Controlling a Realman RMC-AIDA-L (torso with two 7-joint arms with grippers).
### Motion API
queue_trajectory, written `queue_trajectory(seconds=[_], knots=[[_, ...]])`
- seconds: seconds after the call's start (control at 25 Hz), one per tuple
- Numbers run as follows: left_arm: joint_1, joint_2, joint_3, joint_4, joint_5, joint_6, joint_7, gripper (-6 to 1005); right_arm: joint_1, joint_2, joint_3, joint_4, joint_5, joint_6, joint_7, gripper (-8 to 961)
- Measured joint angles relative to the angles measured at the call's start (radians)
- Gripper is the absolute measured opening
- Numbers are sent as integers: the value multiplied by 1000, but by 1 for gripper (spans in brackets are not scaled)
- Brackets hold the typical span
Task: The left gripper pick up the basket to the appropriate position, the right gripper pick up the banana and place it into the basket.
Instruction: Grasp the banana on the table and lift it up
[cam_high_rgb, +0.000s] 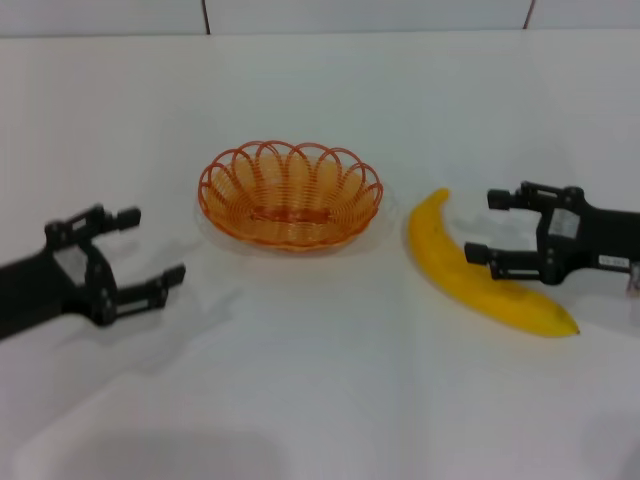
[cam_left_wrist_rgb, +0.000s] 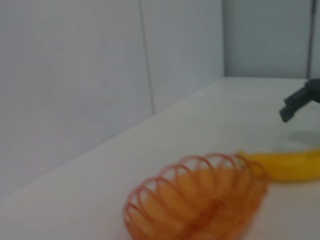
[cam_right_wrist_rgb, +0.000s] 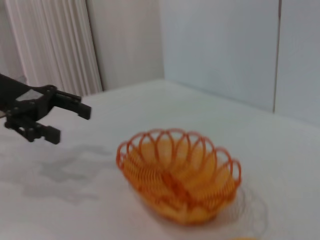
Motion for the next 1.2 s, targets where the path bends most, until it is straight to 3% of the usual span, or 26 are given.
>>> queue_trajectory(seconds=[0.2,0.44,1.0,1.2], knots=[[3,1,-27,-127,-45,29,123,872,-11,-8,0,-1,-56,2,33,852],[-11,3,-103,-245,-120,66,220,872,6,-2,-6,-7,-120,2,75,852],[-28,3,-118,-276,-127,95,248,871,45,9,-118,-10,-142,126,264,851],[-27,4,-119,-277,-127,104,249,871,47,9,-148,-43,-143,103,296,851]])
